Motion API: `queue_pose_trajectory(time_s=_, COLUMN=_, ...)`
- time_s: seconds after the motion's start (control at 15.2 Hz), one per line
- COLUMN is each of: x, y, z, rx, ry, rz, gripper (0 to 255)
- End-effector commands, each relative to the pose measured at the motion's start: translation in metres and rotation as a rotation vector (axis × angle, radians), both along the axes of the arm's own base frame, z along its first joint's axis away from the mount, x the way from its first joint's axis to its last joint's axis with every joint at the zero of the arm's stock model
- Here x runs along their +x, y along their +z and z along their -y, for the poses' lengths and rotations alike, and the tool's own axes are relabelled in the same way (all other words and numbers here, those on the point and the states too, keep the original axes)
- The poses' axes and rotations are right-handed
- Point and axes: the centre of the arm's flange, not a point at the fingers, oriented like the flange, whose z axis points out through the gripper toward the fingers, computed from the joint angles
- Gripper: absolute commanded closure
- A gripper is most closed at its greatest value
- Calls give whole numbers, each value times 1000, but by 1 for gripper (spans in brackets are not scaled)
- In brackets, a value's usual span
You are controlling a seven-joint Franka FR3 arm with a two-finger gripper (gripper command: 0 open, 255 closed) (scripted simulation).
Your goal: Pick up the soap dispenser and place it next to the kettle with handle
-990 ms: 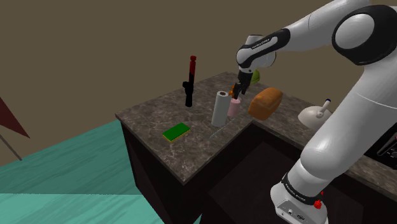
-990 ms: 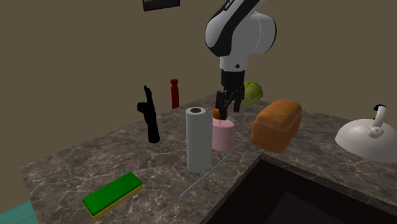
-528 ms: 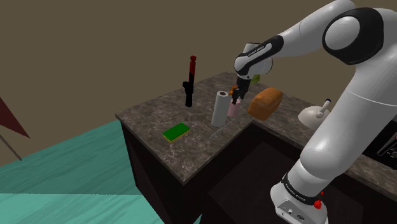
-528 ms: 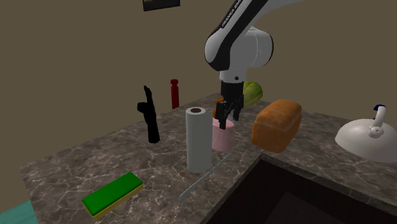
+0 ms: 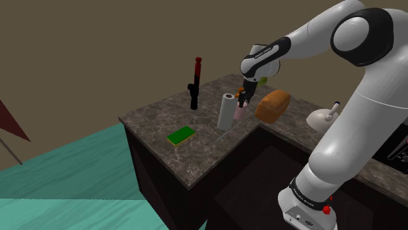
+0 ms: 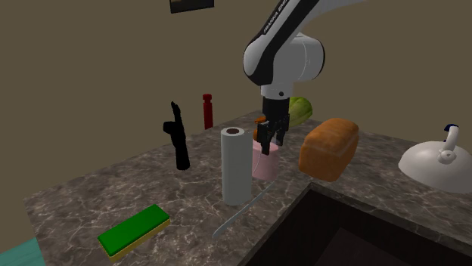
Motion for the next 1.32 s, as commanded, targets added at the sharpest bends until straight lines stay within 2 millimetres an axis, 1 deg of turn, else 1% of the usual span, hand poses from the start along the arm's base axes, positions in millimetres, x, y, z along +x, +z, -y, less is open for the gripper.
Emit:
queue_pose_trajectory(time_s=0.0, x=0, y=0, z=0, rx=0, ry=0, rz=-1, gripper=255)
queue_pose_trajectory(time_s=0.53, x=0, y=0, z=0, rx=0, ry=0, rz=-1, gripper=255)
queue_pose_trajectory(time_s=1.25, x=0, y=58, z=0, rx=0, ry=0, rz=-1, gripper=255)
